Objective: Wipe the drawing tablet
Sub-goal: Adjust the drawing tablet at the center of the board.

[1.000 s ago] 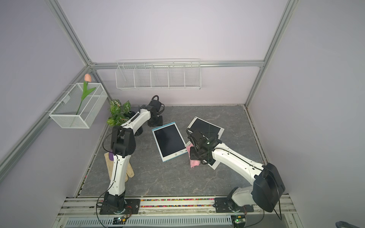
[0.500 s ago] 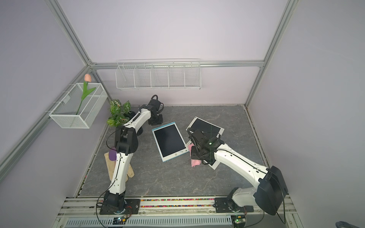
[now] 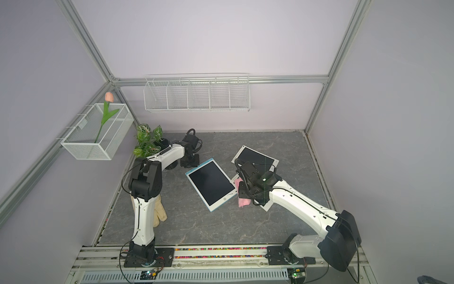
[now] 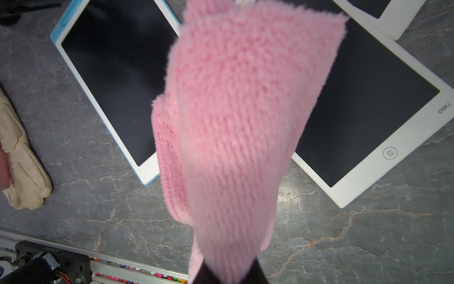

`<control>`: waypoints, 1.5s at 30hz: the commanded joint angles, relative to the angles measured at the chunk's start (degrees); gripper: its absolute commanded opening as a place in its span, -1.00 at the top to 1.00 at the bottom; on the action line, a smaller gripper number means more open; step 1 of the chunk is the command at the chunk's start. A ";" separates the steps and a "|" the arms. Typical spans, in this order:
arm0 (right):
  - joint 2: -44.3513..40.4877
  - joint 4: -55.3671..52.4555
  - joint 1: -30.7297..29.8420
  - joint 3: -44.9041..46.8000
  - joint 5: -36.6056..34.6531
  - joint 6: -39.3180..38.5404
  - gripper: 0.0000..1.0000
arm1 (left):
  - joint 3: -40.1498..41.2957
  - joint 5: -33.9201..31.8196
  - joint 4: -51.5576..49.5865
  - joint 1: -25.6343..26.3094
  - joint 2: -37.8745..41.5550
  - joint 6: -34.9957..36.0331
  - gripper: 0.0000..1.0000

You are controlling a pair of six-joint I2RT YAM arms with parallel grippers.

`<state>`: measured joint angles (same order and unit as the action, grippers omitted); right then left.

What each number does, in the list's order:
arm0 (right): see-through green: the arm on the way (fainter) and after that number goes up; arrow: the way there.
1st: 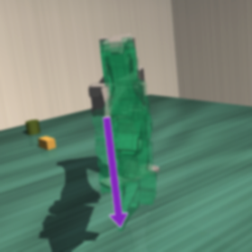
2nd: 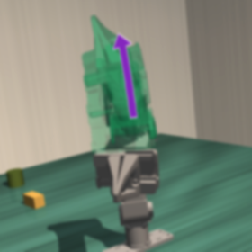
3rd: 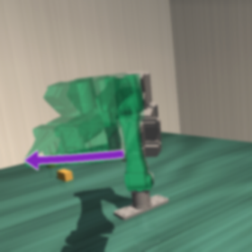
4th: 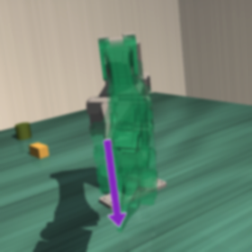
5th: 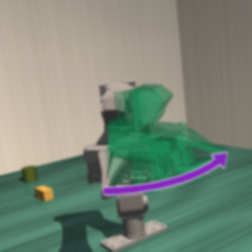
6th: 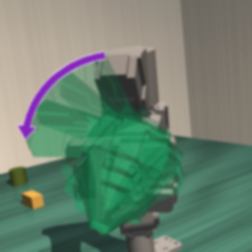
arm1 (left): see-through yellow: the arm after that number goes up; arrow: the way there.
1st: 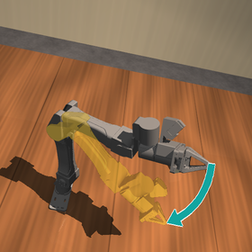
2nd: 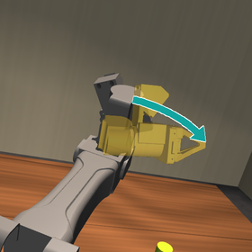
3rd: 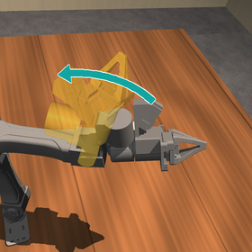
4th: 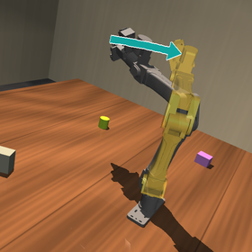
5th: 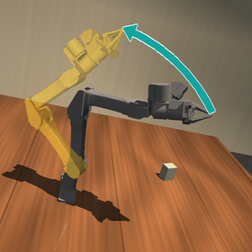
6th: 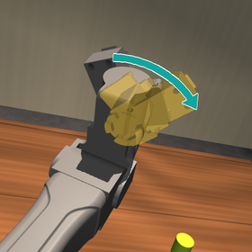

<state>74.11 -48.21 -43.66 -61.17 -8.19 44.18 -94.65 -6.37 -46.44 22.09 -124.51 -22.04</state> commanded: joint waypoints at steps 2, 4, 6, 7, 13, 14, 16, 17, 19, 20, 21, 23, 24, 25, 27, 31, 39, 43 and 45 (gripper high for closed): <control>-2.39 -1.17 -0.37 1.30 -1.25 1.43 0.86 | 7.71 -3.59 -4.19 3.24 4.34 -2.28 0.38; -2.89 -1.28 -0.38 1.74 -1.37 1.47 0.86 | 8.07 -6.77 -4.75 4.16 6.93 -2.61 0.32; -3.37 -1.21 -0.38 2.38 -1.34 1.55 0.86 | 4.42 -7.76 -6.05 4.20 7.04 -2.57 0.23; -3.65 -1.17 -0.35 2.73 -1.27 1.66 0.86 | 0.96 -7.47 -7.06 4.19 5.80 -2.11 0.20; -4.71 -1.92 -0.33 3.38 -1.49 1.96 0.86 | -22.00 -5.45 -13.04 6.64 -7.26 0.98 0.09; -5.07 -2.31 -0.29 3.42 -1.69 2.03 0.86 | -25.42 -5.56 -13.65 7.50 -9.83 1.77 0.08; -5.87 -3.00 -0.36 3.66 -2.15 2.12 0.86 | -31.16 -5.56 -15.18 8.89 -13.55 2.65 0.07; -6.32 -3.40 -0.26 3.77 -2.39 2.18 0.86 | -33.90 -5.39 -15.95 9.42 -15.45 2.88 0.07; -7.18 -4.03 -0.11 4.19 -2.55 2.41 0.86 | -37.05 -4.88 -16.36 10.07 -18.01 2.54 0.07; -7.62 -4.25 -0.02 4.37 -2.68 2.57 0.86 | -37.73 -4.51 -16.10 10.21 -18.85 2.35 0.07; -7.97 -4.47 0.00 4.55 -2.65 2.70 0.86 | -37.95 -4.32 -15.80 10.26 -19.35 2.12 0.07; -8.44 -4.83 0.13 4.91 -2.70 2.92 0.86 | -37.92 -3.50 -15.58 10.39 -20.27 2.07 0.08; -8.54 -4.86 0.12 5.00 -2.71 3.01 0.86 | -37.65 -3.31 -15.65 10.51 -20.41 2.17 0.09; -8.63 -4.96 0.15 5.14 -2.67 3.02 0.86 | -36.91 -3.15 -15.53 10.75 -20.25 2.34 0.09; -8.43 -4.89 0.24 5.25 -2.58 3.04 0.86 | -34.08 -3.12 -14.36 11.09 -18.97 2.51 0.10; -7.47 -3.90 0.40 5.14 -2.19 2.85 0.86 | -24.86 -2.79 -10.46 11.33 -14.51 1.68 0.12; -5.04 -1.85 0.58 4.21 -1.31 2.25 0.86 | -10.11 -5.45 -6.82 11.25 -7.33 0.95 0.18; -4.00 -0.95 0.48 4.21 -0.77 2.12 0.86 | -3.93 -5.67 -5.36 9.98 -4.08 0.56 0.19; -3.59 -0.50 0.46 4.17 -0.58 2.12 0.87 | -1.01 -5.14 -4.65 9.09 -2.52 0.14 0.20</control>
<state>69.91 -50.00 -43.33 -56.86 -9.10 45.63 -99.63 -10.68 -49.82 32.58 -127.33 -20.95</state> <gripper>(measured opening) 0.082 0.402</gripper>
